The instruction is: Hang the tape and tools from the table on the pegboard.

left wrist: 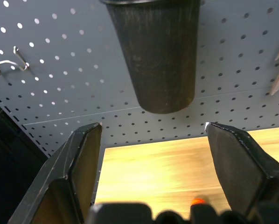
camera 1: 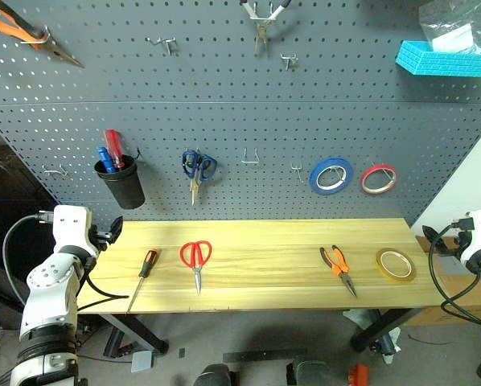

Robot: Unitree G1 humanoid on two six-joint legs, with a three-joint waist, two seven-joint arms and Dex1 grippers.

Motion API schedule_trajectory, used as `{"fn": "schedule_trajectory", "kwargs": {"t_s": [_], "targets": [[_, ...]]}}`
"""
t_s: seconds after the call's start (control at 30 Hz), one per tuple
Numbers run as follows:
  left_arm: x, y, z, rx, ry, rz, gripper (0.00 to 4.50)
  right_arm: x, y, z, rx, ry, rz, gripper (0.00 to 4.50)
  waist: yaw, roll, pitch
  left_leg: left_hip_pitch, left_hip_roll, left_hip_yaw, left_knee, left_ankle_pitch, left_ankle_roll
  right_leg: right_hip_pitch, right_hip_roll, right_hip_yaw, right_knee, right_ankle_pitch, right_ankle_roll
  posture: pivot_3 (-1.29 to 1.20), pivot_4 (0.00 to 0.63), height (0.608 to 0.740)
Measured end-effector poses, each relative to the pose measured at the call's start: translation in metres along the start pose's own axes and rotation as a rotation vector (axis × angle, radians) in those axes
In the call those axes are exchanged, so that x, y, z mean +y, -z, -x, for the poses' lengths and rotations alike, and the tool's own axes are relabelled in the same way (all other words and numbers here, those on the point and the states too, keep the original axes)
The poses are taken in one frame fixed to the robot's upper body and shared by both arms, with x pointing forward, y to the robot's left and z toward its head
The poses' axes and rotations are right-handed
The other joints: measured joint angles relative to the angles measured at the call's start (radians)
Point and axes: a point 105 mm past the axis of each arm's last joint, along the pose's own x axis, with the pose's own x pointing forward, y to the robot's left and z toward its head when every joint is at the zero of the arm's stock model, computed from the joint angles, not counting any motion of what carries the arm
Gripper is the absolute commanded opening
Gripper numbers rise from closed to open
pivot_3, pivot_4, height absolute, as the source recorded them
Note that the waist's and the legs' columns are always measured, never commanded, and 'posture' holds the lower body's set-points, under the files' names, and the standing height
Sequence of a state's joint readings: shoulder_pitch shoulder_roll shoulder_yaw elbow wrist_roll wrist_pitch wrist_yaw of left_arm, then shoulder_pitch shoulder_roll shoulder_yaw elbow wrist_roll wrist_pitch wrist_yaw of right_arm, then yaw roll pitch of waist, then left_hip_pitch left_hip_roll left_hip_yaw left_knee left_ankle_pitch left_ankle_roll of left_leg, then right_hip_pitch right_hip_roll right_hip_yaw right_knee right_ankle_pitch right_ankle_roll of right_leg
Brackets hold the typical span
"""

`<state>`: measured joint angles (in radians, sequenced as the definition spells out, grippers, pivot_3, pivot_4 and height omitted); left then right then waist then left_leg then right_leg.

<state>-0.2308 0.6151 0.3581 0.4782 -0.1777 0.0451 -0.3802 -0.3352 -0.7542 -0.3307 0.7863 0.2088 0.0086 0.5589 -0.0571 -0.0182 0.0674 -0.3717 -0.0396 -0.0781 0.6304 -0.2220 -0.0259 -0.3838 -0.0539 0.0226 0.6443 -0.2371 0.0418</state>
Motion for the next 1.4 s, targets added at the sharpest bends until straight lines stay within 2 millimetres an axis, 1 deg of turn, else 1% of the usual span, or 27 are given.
{"fn": "schedule_trajectory", "kwargs": {"t_s": [0.2, 0.33, 0.4, 0.47, 0.57, 0.6, 0.63, 0.67, 0.7, 0.73, 0.77, 0.83, 0.87, 0.93, 0.97, 1.0, 1.03, 1.1, 1.17, 1.27, 1.4], "targets": [[0.006, -0.003, 0.001, -0.017, -0.026, -0.039, 3.78, 0.001, -0.002, -0.001, -0.008, -0.010, 0.013, 4.50, 0.000, 0.000, 0.000, 0.003, 0.000, 0.001, 0.000, 0.000, 0.000, 0.003, 0.000, 0.001, 0.000, 0.000, 0.000, -0.05, 0.000, 0.740], [0.006, 0.001, 0.001, 0.006, -0.027, -0.028, 3.78, 0.002, -0.001, -0.001, 0.000, -0.013, 0.026, 4.50, 0.000, 0.000, 0.000, 0.006, 0.001, 0.001, -0.001, 0.000, 0.000, 0.006, 0.000, 0.001, -0.001, -0.001, 0.000, -0.05, 0.004, 0.740], [0.006, 0.006, 0.003, 0.029, -0.025, -0.015, 3.78, 0.002, 0.001, 0.000, 0.009, -0.013, 0.030, 4.50, 0.000, 0.000, 0.001, 0.007, 0.001, 0.001, -0.001, 0.000, 0.000, 0.006, 0.000, 0.001, 0.000, -0.001, -0.001, -0.06, 0.030, 0.740], [-0.001, 0.006, 0.006, 0.024, -0.008, 0.000, 3.78, 0.004, 0.006, 0.003, 0.029, -0.025, 0.035, 4.50, 0.000, -0.002, 0.004, 0.007, 0.001, 0.000, -0.001, 0.000, 0.000, 0.006, 0.000, 0.001, -0.001, -0.001, -0.001, -0.06, 0.045, 0.740], [-0.019, 0.007, 0.008, 0.036, 0.010, 0.034, 3.78, 0.021, 0.014, 0.007, 0.055, -0.084, 0.037, 4.50, 0.001, -0.004, 0.012, 0.007, 0.001, 0.000, -0.001, 0.000, 0.000, 0.007, -0.001, 0.002, 0.000, -0.002, 0.000, -0.08, 0.090, 0.740], [-0.027, 0.005, 0.007, 0.037, 0.017, 0.058, 3.78, 0.028, 0.014, 0.009, 0.060, -0.108, 0.047, 4.50, 0.001, -0.005, 0.020, 0.006, 0.002, -0.001, -0.001, 0.000, 0.000, 0.007, -0.001, 0.002, 0.000, -0.002, 0.000, -0.09, 0.109, 0.740], [-0.037, 0.002, 0.007, 0.035, 0.037, 0.092, 3.78, 0.037, 0.014, 0.010, 0.064, -0.140, 0.048, 4.50, 0.001, -0.005, 0.030, 0.007, 0.002, -0.002, 0.000, 0.000, 0.000, 0.007, -0.001, 0.002, 0.000, -0.002, 0.000, -0.09, 0.109, 0.740], [-0.048, -0.001, 0.007, 0.031, 0.067, 0.111, 3.78, 0.047, 0.014, 0.011, 0.065, -0.173, 0.042, 4.50, 0.001, -0.005, 0.036, 0.007, 0.003, -0.002, 0.000, 0.000, 0.000, 0.008, -0.001, 0.002, 0.000, -0.002, 0.000, -0.10, 0.131, 0.740], [-0.064, -0.005, 0.007, 0.028, 0.120, 0.134, 3.78, 0.057, 0.012, 0.012, 0.066, -0.206, 0.036, 4.50, 0.001, -0.005, 0.044, 0.006, 0.003, -0.002, 0.000, 0.000, 0.000, 0.007, -0.001, 0.002, 0.000, -0.002, 0.000, -0.11, 0.157, 0.740], [-0.074, -0.010, 0.008, 0.017, 0.156, 0.143, 3.78, 0.064, 0.010, 0.013, 0.068, -0.227, 0.038, 4.50, 0.001, -0.005, 0.052, 0.007, 0.003, -0.001, 0.000, 0.000, 0.000, 0.008, -0.001, 0.002, 0.000, -0.002, 0.000, -0.11, 0.167, 0.740], [-0.084, -0.017, 0.008, 0.005, 0.194, 0.133, 3.78, 0.070, 0.006, 0.014, 0.072, -0.246, 0.041, 4.50, 0.001, -0.006, 0.069, 0.007, 0.003, -0.001, 0.001, 0.000, 0.000, 0.008, -0.001, 0.002, 0.000, -0.002, 0.000, -0.12, 0.187, 0.740], [-0.102, -0.030, 0.008, -0.019, 0.266, 0.103, 3.78, 0.076, 0.001, 0.013, 0.082, -0.262, 0.032, 4.50, 0.000, -0.007, 0.095, 0.006, 0.004, -0.001, 0.000, 0.000, 0.000, 0.006, -0.001, 0.003, 0.000, -0.002, 0.000, -0.13, 0.217, 0.740], [-0.115, -0.037, 0.009, -0.030, 0.327, 0.091, 3.78, 0.079, 0.000, 0.013, 0.089, -0.267, 0.022, 4.50, 0.000, -0.009, 0.103, 0.005, 0.004, 0.000, 0.000, 0.000, 0.000, 0.005, -0.001, 0.003, 0.000, -0.002, 0.000, -0.14, 0.225, 0.740], [-0.150, -0.051, 0.016, -0.043, 0.521, 0.099, 3.78, 0.088, -0.004, 0.007, 0.101, -0.285, 0.002, 4.50, -0.001, -0.009, 0.124, 0.001, 0.004, 0.002, 0.000, 0.000, 0.000, 0.001, -0.001, 0.005, -0.001, -0.002, 0.000, -0.14, 0.249, 0.740], [-0.165, -0.057, 0.022, -0.049, 0.609, 0.108, 3.78, 0.091, -0.007, 0.004, 0.103, -0.290, 0.002, 4.50, -0.002, -0.009, 0.131, -0.003, 0.004, 0.003, 0.000, 0.000, 0.000, -0.004, -0.001, 0.006, 0.000, -0.002, 0.001, -0.15, 0.257, 0.740], [-0.180, -0.064, 0.028, -0.056, 0.701, 0.108, 3.78, 0.094, -0.009, 0.001, 0.112, -0.296, 0.002, 4.50, -0.005, -0.009, 0.139, -0.009, 0.004, 0.004, 0.000, 0.000, 0.000, -0.010, 0.000, 0.007, 0.000, 0.001, 0.006, -0.14, 0.264, 0.740], [-0.192, -0.070, 0.033, -0.064, 0.779, 0.083, 3.78, 0.095, -0.008, -0.003, 0.126, -0.298, 0.001, 4.50, -0.007, -0.010, 0.145, -0.013, 0.004, 0.004, 0.000, 0.000, 0.001, -0.014, 0.000, 0.008, 0.001, 0.002, 0.007, -0.14, 0.273, 0.740], [-0.216, -0.085, 0.044, -0.096, 0.932, 0.008, 3.78, 0.093, -0.008, -0.014, 0.161, -0.289, -0.010, 4.50, -0.009, -0.010, 0.160, -0.019, 0.003, 0.007, 0.000, -0.001, 0.001, -0.022, 0.000, 0.011, 0.002, 0.005, 0.004, -0.14, 0.286, 0.740], [-0.233, -0.098, 0.054, -0.137, 1.045, -0.047, 3.78, 0.092, -0.006, -0.022, 0.195, -0.278, -0.014, 4.50, -0.011, -0.009, 0.172, -0.022, 0.003, 0.009, 0.000, -0.001, 0.002, -0.023, 0.000, 0.012, 0.001, 0.005, 0.004, -0.14, 0.296, 0.740], [-0.248, -0.110, 0.062, -0.175, 1.140, -0.107, 3.78, 0.087, 0.001, -0.033, 0.265, -0.250, -0.019, 4.50, -0.017, -0.011, 0.192, -0.022, 0.003, 0.012, 0.000, -0.002, 0.004, -0.024, 0.000, 0.013, 0.000, 0.005, 0.004, -0.13, 0.313, 0.740], [-0.261, -0.125, 0.067, -0.243, 1.195, -0.166, 3.78, 0.075, 0.005, -0.046, 0.329, -0.175, -0.026, 4.50, -0.024, -0.014, 0.215, -0.024, 0.002, 0.015, 0.001, -0.002, 0.004, -0.025, -0.001, 0.014, 0.000, 0.006, 0.006, -0.12, 0.323, 0.740]]}}
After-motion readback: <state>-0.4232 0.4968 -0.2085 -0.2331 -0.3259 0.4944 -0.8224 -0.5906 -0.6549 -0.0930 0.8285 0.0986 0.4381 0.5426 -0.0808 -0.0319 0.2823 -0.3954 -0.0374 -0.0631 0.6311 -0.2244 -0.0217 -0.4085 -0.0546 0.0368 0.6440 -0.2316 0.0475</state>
